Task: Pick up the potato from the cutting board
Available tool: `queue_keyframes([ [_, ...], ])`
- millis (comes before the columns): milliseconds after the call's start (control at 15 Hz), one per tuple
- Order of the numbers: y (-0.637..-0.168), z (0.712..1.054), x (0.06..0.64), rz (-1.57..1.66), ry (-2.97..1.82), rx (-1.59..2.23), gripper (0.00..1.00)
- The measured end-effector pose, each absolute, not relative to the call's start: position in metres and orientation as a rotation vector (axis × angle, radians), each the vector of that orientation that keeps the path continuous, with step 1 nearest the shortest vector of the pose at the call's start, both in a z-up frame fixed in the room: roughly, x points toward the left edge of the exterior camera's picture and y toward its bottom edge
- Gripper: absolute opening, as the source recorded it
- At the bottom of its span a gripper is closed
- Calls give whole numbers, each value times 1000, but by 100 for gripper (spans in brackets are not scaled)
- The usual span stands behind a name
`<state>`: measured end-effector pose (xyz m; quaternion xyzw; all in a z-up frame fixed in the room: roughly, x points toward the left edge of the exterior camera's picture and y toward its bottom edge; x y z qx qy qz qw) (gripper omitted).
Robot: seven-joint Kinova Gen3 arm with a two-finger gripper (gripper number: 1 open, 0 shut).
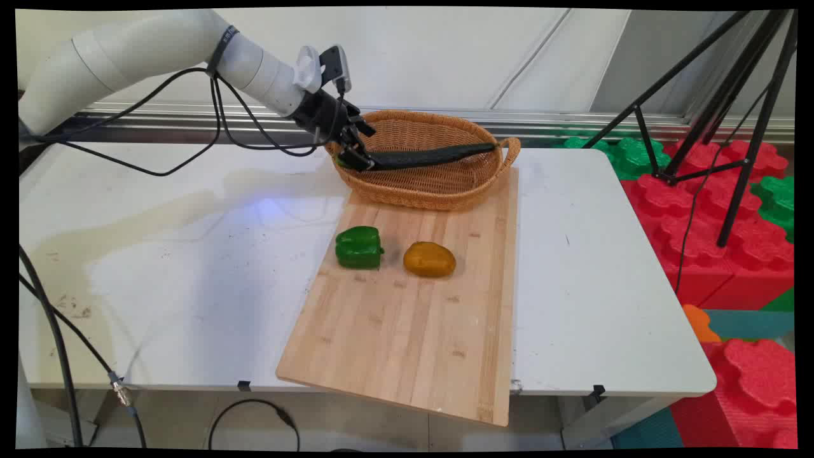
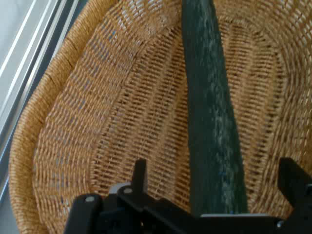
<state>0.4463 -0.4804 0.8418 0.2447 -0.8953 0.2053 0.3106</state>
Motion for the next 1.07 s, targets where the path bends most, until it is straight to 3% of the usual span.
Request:
queue_keyframes([
  [467, -461, 870, 450, 504, -2306, 658, 100],
  [1067, -394, 924, 480, 420, -2245, 702, 100],
])
